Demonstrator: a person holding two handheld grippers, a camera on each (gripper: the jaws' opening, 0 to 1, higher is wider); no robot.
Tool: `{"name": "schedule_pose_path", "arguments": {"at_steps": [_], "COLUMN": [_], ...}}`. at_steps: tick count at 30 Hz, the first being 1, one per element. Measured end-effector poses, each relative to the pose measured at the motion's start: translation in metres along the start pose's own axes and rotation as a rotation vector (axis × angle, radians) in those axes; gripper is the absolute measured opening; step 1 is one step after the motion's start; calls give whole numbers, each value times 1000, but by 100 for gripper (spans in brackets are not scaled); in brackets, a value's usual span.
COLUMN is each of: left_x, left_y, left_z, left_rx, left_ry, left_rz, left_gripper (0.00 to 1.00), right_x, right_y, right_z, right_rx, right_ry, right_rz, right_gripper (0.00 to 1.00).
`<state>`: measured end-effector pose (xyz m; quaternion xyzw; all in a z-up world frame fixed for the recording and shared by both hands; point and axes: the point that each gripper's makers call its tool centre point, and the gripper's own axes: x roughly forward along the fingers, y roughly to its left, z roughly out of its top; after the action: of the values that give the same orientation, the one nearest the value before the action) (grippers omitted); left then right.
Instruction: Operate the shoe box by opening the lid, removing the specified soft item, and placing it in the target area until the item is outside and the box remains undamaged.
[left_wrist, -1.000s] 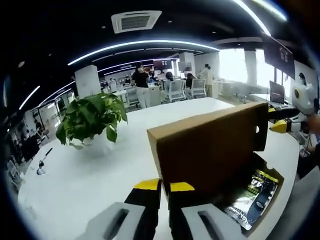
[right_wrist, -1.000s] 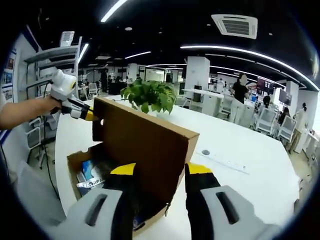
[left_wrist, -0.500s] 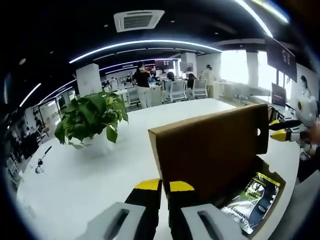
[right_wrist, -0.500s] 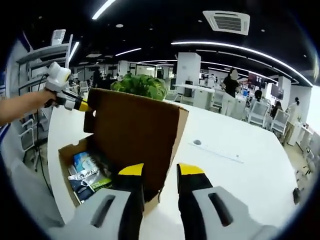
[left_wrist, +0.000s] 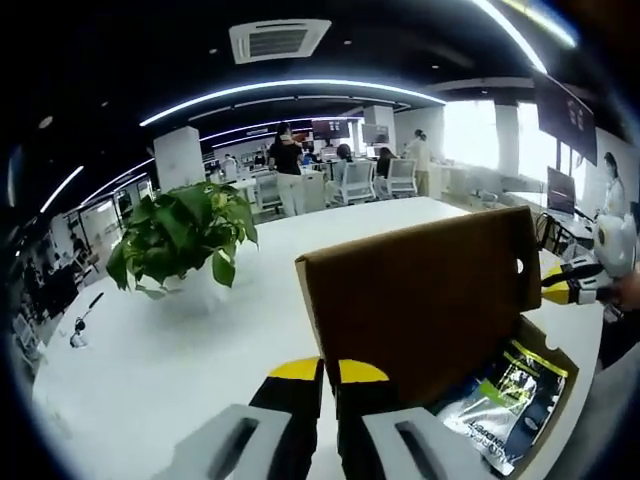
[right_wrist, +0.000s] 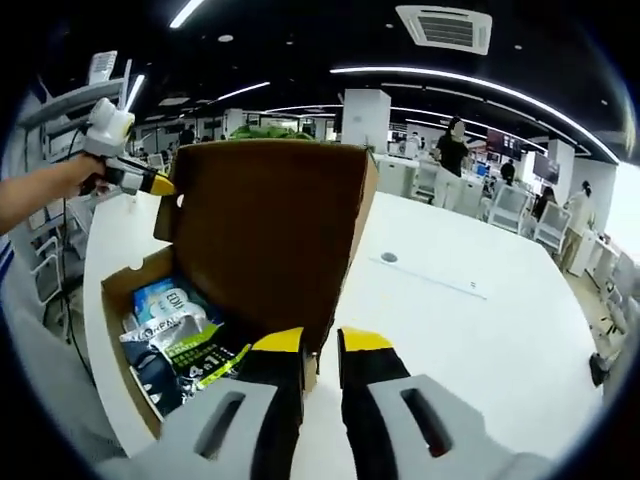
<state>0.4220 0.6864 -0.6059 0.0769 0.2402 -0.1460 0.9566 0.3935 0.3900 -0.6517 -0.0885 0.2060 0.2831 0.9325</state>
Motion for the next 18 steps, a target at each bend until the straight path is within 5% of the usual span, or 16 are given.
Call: {"name": "schedule_pose_path", "arguments": {"at_steps": [18], "left_x": [12], "left_y": [2], "left_z": [-2], "left_rx": [17], "left_ry": [7], "left_rz": [18], "left_gripper": [4], "right_x": [18], "right_y": [-6], "right_z": [-5], "right_rx": [15], "right_ry": [23], "right_rz": [-19], "right_gripper": [2]}}
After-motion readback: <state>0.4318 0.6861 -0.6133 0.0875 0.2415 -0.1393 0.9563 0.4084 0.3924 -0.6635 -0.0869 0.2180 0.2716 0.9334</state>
